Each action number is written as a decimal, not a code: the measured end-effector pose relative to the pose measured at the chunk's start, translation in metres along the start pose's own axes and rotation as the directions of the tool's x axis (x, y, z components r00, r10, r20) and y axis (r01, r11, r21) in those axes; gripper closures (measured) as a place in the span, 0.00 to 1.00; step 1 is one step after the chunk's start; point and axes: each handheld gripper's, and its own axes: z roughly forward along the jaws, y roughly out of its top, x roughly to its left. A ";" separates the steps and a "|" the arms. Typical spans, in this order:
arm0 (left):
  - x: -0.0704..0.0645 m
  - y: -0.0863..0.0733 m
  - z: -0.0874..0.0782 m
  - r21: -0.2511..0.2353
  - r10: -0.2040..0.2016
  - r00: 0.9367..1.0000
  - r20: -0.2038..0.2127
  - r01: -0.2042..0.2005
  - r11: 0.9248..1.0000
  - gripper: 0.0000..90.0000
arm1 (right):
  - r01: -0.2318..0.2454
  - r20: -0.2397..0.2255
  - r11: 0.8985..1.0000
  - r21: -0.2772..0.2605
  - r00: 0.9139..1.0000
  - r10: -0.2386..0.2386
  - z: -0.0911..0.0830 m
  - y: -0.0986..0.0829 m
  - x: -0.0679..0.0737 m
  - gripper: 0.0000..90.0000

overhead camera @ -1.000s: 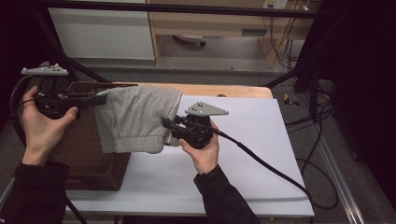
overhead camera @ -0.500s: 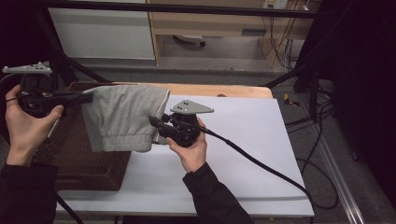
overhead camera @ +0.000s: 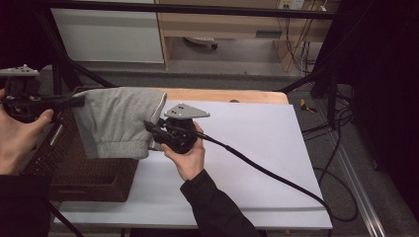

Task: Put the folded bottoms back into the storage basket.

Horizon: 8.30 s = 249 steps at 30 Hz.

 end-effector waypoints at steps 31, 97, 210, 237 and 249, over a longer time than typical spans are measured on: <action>0.045 -0.016 -0.023 -0.017 -0.063 0.993 -0.096 0.061 0.998 0.90 | 0.025 -0.028 1.000 0.006 0.999 -0.025 0.051 0.001 0.035 0.78; 0.100 -0.078 -0.020 0.036 -0.141 0.969 -0.204 0.151 0.988 0.89 | -0.003 -0.085 0.994 0.109 0.996 0.012 0.128 -0.046 0.065 0.78; -0.053 -0.118 0.134 0.052 0.108 0.989 0.103 -0.114 0.992 0.06 | -0.020 0.088 0.969 0.248 0.996 -0.002 -0.107 -0.110 -0.139 0.04; -0.050 -0.130 0.138 0.068 0.111 0.988 0.104 -0.118 0.991 0.06 | -0.113 0.170 0.966 0.234 0.983 0.074 -0.182 -0.148 -0.186 0.03; -0.048 -0.132 0.139 0.080 0.112 0.989 0.100 -0.121 0.989 0.06 | -0.122 0.183 0.963 0.240 0.980 0.078 -0.186 -0.149 -0.190 0.03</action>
